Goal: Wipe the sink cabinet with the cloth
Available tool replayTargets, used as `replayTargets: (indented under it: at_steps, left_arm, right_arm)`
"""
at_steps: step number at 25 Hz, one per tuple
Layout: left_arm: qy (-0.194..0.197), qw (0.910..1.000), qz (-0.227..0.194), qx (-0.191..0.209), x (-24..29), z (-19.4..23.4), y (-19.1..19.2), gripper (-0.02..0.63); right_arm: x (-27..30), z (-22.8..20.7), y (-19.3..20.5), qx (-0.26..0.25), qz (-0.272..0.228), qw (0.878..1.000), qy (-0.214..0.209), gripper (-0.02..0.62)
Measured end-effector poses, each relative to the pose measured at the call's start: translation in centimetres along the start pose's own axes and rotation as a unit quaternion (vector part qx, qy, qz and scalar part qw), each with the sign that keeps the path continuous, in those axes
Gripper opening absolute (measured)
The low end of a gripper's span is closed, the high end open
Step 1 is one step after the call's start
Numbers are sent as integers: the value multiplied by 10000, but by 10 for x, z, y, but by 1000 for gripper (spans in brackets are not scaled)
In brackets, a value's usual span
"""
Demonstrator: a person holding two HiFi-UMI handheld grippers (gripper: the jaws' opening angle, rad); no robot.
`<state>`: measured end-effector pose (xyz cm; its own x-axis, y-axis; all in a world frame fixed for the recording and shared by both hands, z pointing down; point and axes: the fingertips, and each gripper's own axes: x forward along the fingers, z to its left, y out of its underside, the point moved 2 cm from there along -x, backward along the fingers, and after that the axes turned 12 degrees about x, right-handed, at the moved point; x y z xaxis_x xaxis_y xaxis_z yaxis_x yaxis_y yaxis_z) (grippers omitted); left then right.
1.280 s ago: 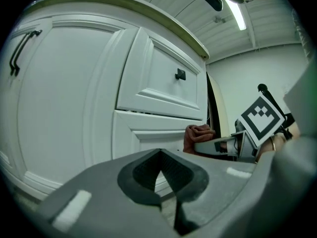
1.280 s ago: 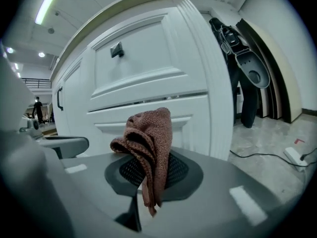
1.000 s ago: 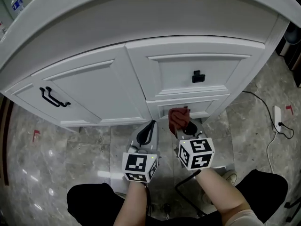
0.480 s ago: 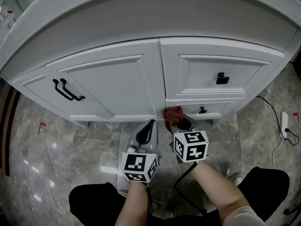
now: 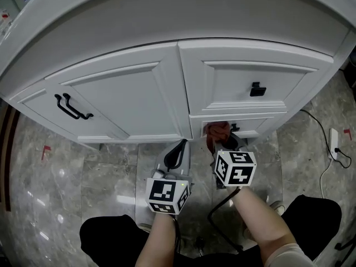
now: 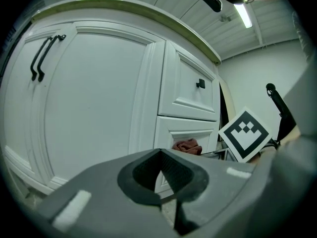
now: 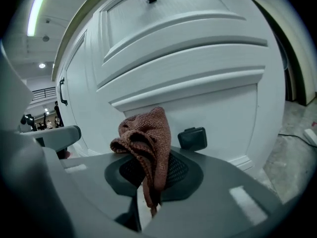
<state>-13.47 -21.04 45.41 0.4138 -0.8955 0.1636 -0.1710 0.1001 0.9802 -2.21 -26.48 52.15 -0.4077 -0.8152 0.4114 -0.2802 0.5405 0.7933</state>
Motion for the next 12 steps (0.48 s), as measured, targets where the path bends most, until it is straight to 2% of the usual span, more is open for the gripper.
replayTargets:
  at_steps: [7, 12]
  left_arm:
    - [146, 9999, -47, -31, 12, -14, -3, 1]
    - [297, 9995, -68, -24, 21, -28, -5, 1]
  right_arm:
    - [-8, -26, 1, 711, -56, 9969, 337, 80]
    - [-16, -31, 1, 661, 58, 9973, 303, 80]
